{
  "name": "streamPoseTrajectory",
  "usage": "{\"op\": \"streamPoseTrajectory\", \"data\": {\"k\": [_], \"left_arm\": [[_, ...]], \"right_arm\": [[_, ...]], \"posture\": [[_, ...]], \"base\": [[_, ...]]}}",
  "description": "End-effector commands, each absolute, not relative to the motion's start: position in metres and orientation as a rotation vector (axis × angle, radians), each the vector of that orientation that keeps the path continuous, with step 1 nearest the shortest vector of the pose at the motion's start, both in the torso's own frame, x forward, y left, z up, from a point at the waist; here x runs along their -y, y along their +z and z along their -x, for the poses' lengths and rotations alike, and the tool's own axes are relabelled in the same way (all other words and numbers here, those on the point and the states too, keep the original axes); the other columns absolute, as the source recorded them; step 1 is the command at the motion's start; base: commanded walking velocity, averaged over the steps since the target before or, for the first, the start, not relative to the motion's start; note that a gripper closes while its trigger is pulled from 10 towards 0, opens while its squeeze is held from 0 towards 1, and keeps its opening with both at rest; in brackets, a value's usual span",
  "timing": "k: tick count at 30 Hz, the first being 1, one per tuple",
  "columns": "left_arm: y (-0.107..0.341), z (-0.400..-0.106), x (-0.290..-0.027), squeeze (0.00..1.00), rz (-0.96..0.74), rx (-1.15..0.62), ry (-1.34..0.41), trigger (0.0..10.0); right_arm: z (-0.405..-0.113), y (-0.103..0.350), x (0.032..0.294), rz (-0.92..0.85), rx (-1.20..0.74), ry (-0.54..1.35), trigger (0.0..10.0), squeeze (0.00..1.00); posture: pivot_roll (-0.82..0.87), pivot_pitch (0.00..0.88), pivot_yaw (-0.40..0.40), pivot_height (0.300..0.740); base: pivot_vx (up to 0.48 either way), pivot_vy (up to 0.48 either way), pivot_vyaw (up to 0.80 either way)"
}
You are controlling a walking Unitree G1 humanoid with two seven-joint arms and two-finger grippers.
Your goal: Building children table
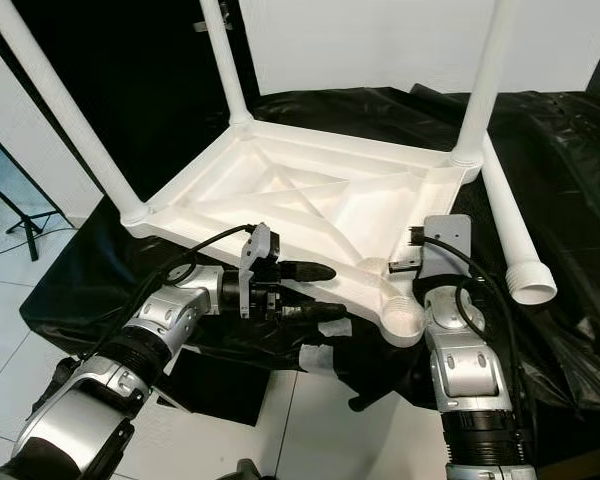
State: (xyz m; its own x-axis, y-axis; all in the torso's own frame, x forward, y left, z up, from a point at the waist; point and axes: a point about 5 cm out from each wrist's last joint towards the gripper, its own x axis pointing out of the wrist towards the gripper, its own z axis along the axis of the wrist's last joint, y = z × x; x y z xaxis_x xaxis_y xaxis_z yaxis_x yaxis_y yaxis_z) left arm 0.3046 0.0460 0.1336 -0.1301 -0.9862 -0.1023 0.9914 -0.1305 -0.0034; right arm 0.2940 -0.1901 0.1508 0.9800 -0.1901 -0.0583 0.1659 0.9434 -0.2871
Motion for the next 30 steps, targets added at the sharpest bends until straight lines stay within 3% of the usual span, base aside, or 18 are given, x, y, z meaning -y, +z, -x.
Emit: {"op": "streamPoseTrajectory", "data": {"k": [1, 8, 13, 23, 30], "left_arm": [[0.130, -0.304, -0.052, 0.00, -0.128, -0.104, -1.738, 10.0], [0.134, -0.319, -0.044, 0.00, -0.199, -0.029, -1.581, 10.0], [0.133, -0.326, -0.035, 0.00, -0.284, -0.015, -1.476, 10.0], [0.123, -0.323, -0.040, 0.00, -0.345, -0.072, -1.502, 10.0], [0.102, -0.312, -0.050, 0.00, -0.413, -0.230, -1.649, 10.0]], "right_arm": [[-0.295, 0.154, 0.188, 0.282, -0.078, -0.173, 10.0, 0.00], [-0.293, 0.158, 0.185, 0.276, -0.068, -0.167, 10.0, 0.00], [-0.283, 0.164, 0.200, 0.283, -0.055, -0.266, 10.0, 0.00], [-0.260, 0.152, 0.218, 0.274, -0.102, -0.383, 10.0, 0.00], [-0.248, 0.153, 0.230, 0.281, -0.116, -0.422, 10.0, 0.00]], "posture": [[0.01, 0.000, 0.095, 0.740], [0.00, 0.000, 0.098, 0.740], [-0.01, 0.000, 0.099, 0.740], [-0.03, 0.000, 0.106, 0.740], [-0.04, 0.000, 0.110, 0.740]], "base": [[0.000, 0.000, 0.00], [0.000, 0.000, 0.00], [0.000, 0.000, 0.00], [0.000, 0.000, 0.00], [0.000, 0.000, 0.00]]}}
